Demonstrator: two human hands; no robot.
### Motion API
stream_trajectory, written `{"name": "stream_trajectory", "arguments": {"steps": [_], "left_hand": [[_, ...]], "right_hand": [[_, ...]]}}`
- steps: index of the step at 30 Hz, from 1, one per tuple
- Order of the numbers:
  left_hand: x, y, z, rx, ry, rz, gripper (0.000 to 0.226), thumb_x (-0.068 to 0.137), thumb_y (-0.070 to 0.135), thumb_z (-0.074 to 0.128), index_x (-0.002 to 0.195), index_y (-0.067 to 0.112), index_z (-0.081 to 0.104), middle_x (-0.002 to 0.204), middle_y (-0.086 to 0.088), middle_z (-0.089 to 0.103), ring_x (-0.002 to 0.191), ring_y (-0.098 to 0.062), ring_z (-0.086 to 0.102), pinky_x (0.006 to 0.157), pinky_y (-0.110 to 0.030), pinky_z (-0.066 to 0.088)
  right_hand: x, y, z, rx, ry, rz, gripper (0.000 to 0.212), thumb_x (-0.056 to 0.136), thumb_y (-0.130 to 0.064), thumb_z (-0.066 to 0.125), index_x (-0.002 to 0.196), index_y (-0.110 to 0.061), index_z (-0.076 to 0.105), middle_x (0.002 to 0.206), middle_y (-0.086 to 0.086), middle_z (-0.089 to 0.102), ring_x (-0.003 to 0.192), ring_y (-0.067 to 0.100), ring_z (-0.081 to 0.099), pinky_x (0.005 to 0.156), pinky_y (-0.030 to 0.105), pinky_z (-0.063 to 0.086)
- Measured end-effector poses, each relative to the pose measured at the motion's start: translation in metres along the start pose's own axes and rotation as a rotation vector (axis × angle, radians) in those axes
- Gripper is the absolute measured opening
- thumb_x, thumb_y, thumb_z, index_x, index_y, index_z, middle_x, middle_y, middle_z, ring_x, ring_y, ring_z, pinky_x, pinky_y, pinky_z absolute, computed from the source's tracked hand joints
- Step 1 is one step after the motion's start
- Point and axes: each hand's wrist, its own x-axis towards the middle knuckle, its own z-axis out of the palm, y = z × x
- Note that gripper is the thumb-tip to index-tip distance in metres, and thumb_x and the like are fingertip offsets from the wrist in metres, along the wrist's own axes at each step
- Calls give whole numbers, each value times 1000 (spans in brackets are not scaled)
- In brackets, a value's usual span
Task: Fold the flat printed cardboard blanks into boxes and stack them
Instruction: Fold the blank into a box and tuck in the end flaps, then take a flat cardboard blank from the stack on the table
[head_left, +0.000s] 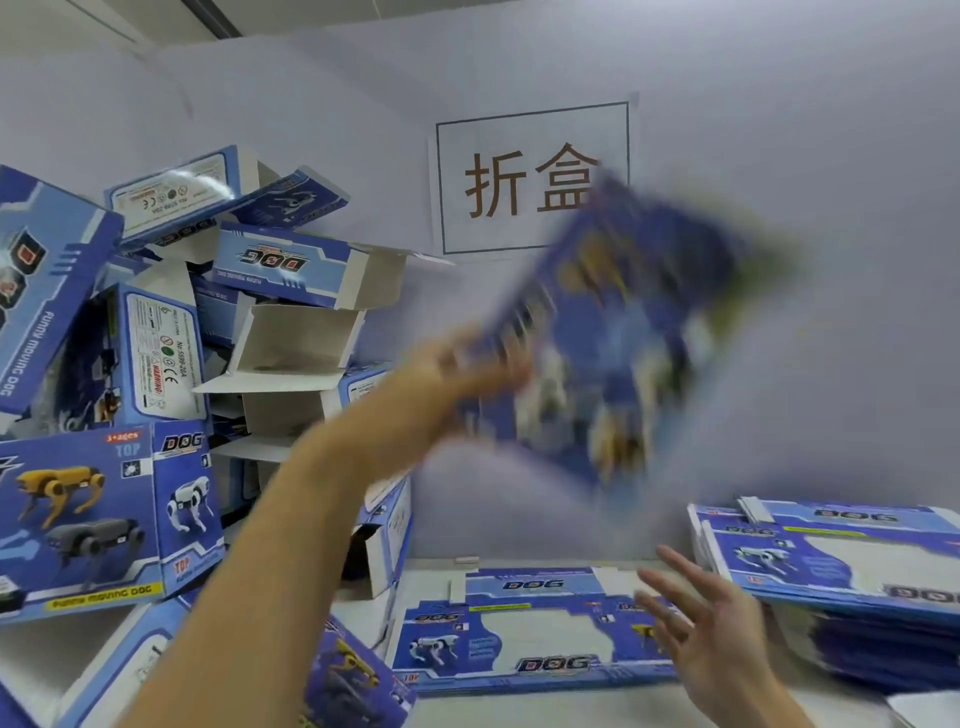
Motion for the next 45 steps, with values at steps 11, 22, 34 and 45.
{"name": "stream_trajectory", "arguments": {"steps": [11,22,34,45], "left_hand": [[50,-79,24,356,447,-198,56,90,31,71,139,12,53,138,-6,60,115,-13,59,99,-24,46],[-43,-212,96,891,-184,-842,59,95,51,58,147,28,43,154,-7,37,141,-28,35,115,-44,30],[-43,-204,91,1020,-128,-644,32,100,45,53,125,28,66,127,-1,63,118,-25,56,98,-41,44],[-33,-169,90,936,586,-18,45,105,45,23,123,28,61,78,11,63,67,-6,59,57,-7,38]], "right_hand": [[4,10,-1,-382,58,-59,25,97,-8,48,99,-12,73,79,14,76,67,31,68,53,27,46],[21,32,-5,-759,66,-215,26,99,-4,51,95,-13,75,84,7,76,84,24,69,57,27,48],[5,22,8,-803,244,-638,30,94,2,55,87,-24,67,78,0,66,73,21,60,56,30,48],[-23,-1,75,-391,-439,-184,42,87,-54,59,123,-34,59,112,-6,72,99,19,70,73,36,58]]}}
